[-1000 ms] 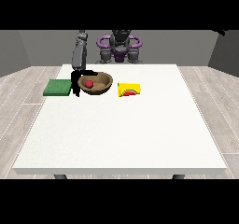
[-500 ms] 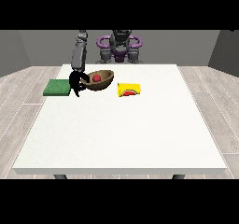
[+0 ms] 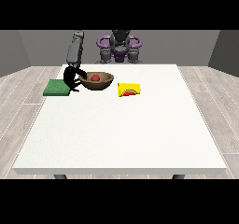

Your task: Pick the cup and pour the ball into the bowl, then pick the bowl and place it on the pad

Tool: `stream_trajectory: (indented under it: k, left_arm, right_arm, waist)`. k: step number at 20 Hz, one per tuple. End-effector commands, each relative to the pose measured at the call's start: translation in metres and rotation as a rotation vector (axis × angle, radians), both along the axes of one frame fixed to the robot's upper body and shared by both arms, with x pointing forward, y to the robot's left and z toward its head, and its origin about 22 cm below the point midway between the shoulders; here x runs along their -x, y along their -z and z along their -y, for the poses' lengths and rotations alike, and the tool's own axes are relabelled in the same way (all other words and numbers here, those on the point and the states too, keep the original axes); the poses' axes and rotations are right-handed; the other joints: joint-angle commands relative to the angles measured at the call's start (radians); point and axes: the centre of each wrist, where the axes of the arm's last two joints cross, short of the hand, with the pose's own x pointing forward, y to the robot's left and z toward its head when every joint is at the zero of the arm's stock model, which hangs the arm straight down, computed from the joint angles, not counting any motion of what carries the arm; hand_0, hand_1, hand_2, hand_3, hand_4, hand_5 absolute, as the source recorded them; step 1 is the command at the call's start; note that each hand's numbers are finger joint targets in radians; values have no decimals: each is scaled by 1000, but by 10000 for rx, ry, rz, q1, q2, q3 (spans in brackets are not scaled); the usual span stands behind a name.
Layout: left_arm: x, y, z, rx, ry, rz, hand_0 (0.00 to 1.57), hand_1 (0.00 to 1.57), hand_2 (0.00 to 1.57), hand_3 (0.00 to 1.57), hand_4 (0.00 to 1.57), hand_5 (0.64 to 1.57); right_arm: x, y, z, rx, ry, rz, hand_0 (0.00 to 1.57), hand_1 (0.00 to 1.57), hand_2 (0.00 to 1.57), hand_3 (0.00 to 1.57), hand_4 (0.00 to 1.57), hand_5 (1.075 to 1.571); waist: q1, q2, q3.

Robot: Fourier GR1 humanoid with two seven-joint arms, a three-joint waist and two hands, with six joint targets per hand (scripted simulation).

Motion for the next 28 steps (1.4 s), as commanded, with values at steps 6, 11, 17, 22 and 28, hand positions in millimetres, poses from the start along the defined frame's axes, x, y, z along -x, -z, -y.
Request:
stream_trajectory:
  k: [6,11,17,22,28]
  left_arm:
    - [26,27,-59,191,-1223,-494,0,0,0,0,710,1567]
    - [15,12,-36,170,-922,180,0,0,0,0,702,1566]
    - [31,36,-64,-281,-1835,742,0,0,0,0,700,1557]
    - [23,27,-31,-373,-1324,1580,0,0,0,0,669,1556]
    - [48,-36,-42,-372,-1473,2291,0,0,0,0,682,1556]
  right_arm:
    - [-28,-78,35,1079,-599,-949,1571,1571,1571,1571,989,1553]
    - [-21,-104,88,2426,-123,-641,1571,1571,1571,1571,979,1570]
    - [-28,-120,82,2413,-400,47,1571,1571,1571,1571,984,1571]
    - [-5,-104,132,2021,203,642,1571,1571,1571,338,996,1569]
    - [13,-106,169,2141,898,1508,1571,1571,1571,0,956,1571]
  waist:
    - [-1052,-350,89]
    - [-817,233,106]
    - [-1306,810,92]
    - [-758,1671,120]
    - [-791,2462,138]
